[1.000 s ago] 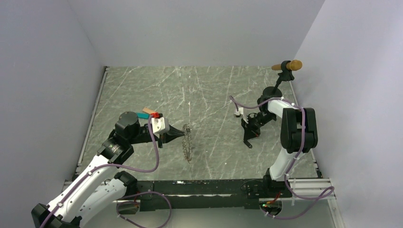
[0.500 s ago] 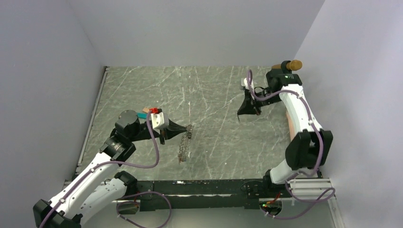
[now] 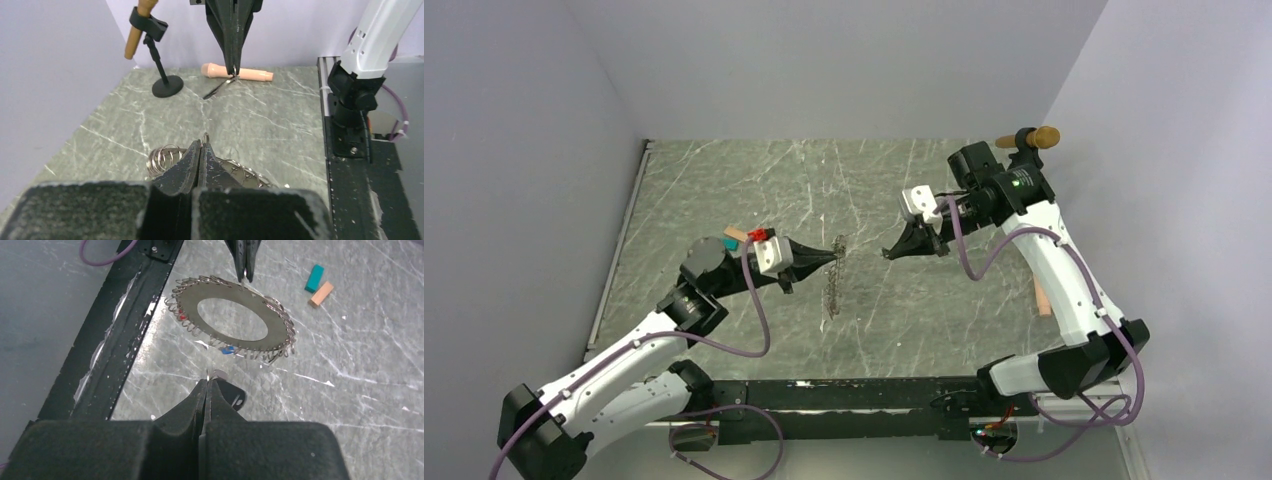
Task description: Put the keys on the keyring
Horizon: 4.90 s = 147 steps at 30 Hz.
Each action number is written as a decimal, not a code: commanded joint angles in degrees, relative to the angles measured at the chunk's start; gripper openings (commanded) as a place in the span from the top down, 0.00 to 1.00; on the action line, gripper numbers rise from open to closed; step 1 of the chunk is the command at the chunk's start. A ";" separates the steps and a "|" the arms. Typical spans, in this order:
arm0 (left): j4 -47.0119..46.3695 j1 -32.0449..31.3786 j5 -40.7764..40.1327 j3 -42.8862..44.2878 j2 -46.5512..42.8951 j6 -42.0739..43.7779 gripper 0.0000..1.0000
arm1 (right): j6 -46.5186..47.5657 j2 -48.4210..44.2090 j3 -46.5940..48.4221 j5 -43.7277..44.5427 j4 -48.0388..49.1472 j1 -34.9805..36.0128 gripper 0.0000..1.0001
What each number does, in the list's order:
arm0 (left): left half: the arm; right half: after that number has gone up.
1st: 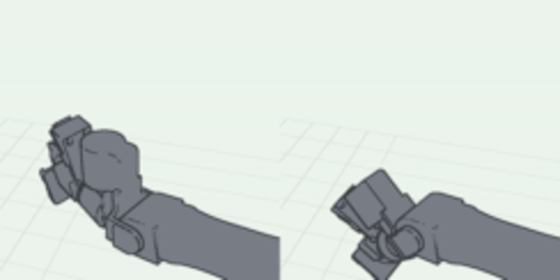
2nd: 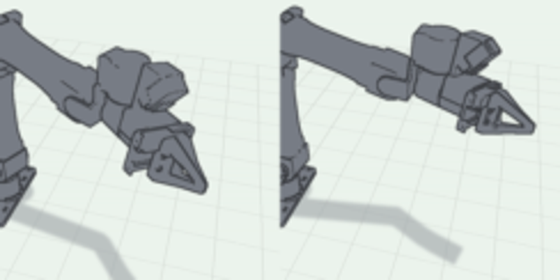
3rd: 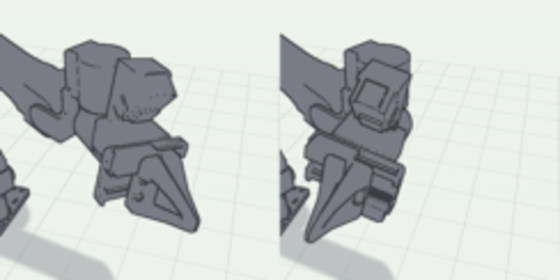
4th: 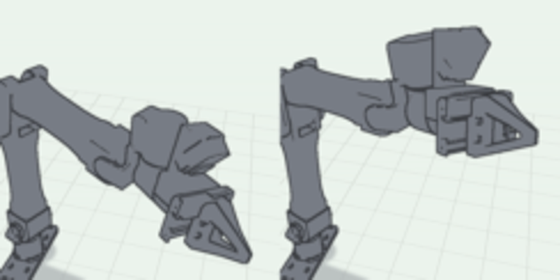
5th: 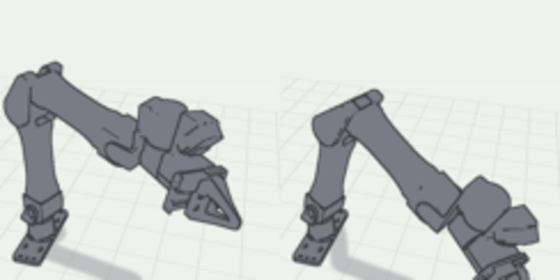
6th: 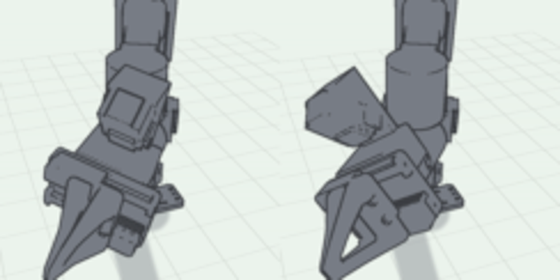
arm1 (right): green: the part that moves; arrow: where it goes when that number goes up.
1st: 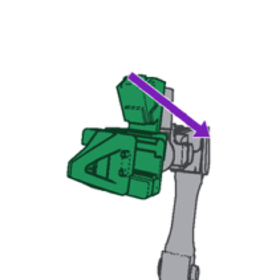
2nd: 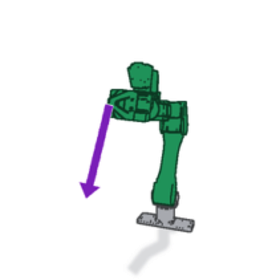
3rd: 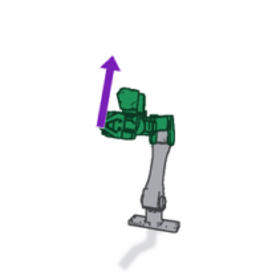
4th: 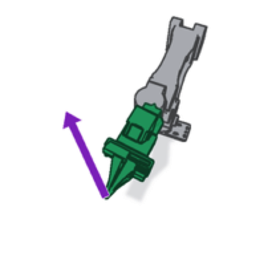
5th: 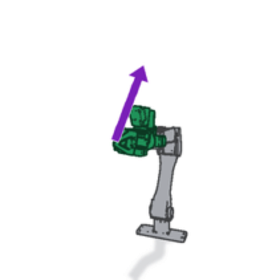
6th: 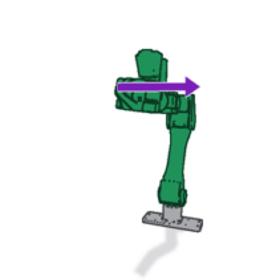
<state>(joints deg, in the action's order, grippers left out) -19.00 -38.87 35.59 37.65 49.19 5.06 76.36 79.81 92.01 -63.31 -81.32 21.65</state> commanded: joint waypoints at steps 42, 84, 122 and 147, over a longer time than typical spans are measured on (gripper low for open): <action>-22.55 -3.49 -7.84 -3.35 10.90 -6.23 1.00 | -27.02 2.02 -10.50 5.08 29.54 5.42 1.00; -37.57 -3.34 -20.27 -13.15 7.16 -23.47 1.00 | -36.69 2.15 -9.99 -3.62 34.46 4.54 1.00; -60.50 -0.99 -14.86 -17.96 15.88 -41.15 1.00 | -43.86 2.19 -13.09 -11.53 41.84 5.65 1.00; -65.11 3.40 -5.82 -15.46 19.68 -51.91 1.00 | -54.26 2.03 -16.77 -10.09 51.44 5.49 1.00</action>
<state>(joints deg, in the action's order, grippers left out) -78.70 -35.66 28.97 19.75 69.28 -46.24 24.16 82.83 75.13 -73.47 -33.10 27.03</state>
